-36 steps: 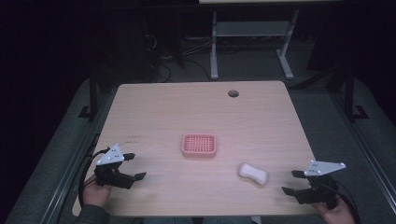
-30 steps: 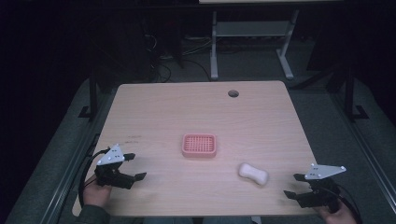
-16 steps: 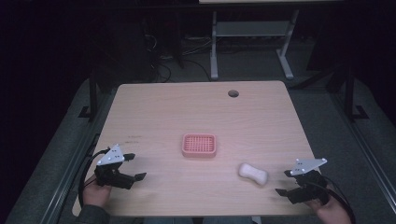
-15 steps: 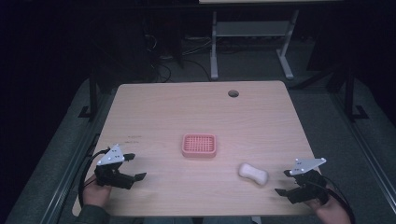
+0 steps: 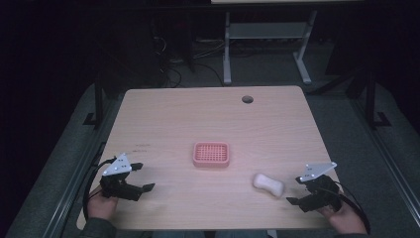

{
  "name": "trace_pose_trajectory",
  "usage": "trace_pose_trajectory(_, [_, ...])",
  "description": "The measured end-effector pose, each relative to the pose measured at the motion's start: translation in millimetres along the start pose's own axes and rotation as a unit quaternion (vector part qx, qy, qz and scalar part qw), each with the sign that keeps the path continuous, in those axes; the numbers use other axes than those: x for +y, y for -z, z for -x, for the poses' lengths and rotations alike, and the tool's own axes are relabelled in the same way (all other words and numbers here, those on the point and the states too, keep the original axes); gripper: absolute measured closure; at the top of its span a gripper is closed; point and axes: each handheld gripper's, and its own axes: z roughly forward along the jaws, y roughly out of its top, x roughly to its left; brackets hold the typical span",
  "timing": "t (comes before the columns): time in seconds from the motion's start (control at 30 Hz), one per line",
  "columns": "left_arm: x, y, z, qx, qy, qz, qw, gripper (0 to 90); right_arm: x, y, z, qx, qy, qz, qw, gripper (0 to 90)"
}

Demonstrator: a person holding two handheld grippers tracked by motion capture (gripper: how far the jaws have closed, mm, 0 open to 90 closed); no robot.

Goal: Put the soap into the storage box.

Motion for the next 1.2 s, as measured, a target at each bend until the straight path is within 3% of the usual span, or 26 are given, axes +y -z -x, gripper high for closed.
trace_pose_trajectory(0.6, [0.8,-0.4,-0.4,-0.001,-0.005,-0.002,1.0,14.8,36.1,-19.3,-7.3,0.02,0.037,-0.012,0.999,21.9])
trace_pose_trajectory(1.2, [1.1,-1.1,0.1,-0.002,-0.004,-0.002,1.0,14.8,53.7,-41.8,-8.3,0.028,0.059,-0.024,0.9976,23.1])
